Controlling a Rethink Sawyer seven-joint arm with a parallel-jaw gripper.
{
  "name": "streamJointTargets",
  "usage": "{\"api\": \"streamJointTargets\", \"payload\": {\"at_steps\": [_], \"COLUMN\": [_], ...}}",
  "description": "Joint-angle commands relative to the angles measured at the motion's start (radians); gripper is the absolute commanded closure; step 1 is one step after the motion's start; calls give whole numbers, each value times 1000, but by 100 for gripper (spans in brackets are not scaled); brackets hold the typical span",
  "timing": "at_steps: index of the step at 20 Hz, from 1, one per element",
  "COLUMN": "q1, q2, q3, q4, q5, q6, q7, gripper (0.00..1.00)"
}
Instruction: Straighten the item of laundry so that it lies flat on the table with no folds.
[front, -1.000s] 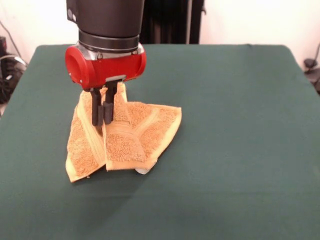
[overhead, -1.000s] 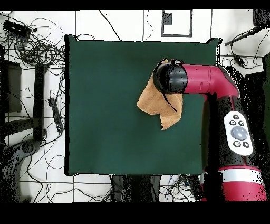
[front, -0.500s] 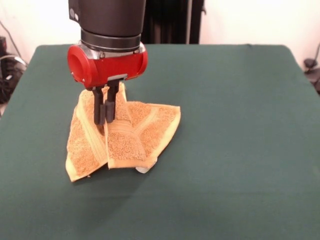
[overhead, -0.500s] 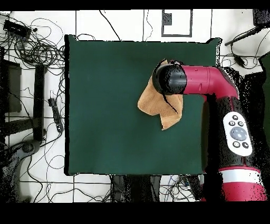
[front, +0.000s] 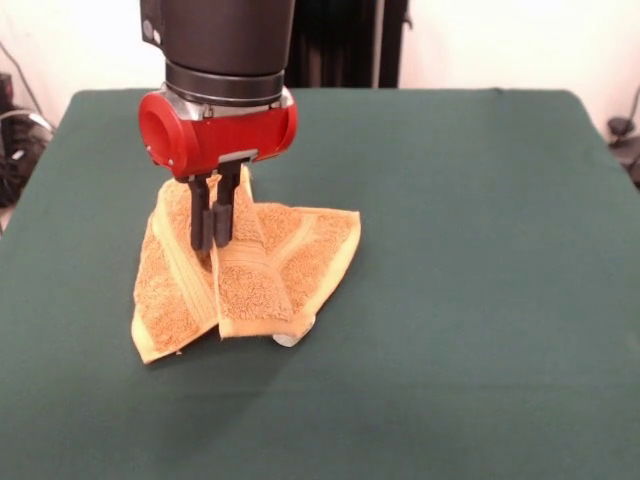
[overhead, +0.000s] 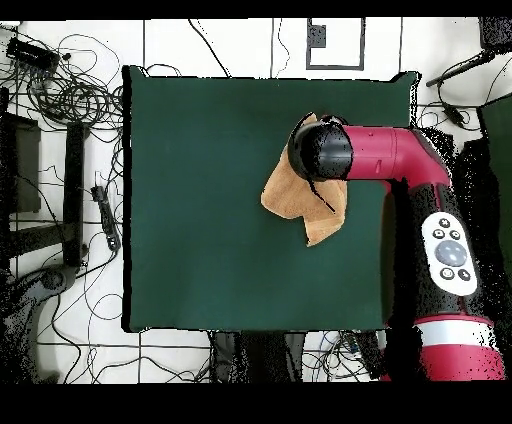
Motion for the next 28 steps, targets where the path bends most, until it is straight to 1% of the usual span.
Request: {"api": "streamJointTargets", "payload": {"at_steps": [1,9,11,19,23,25,28], "q1": [8,1,12,7,29,61,130], "q2": [16,12,24,16,30,52,109], "q3": [60,64,63,64,57,42,13], "q4": [132,145,123,133,100,52,-70], "q5": [1,-3,-3,-3,-10,-1,9], "q6": [-32,-41,-33,-35,-23,4,65], "q7": [47,37,41,37,44,87,157], "gripper": [100,100,100,100,100,100,100]}}
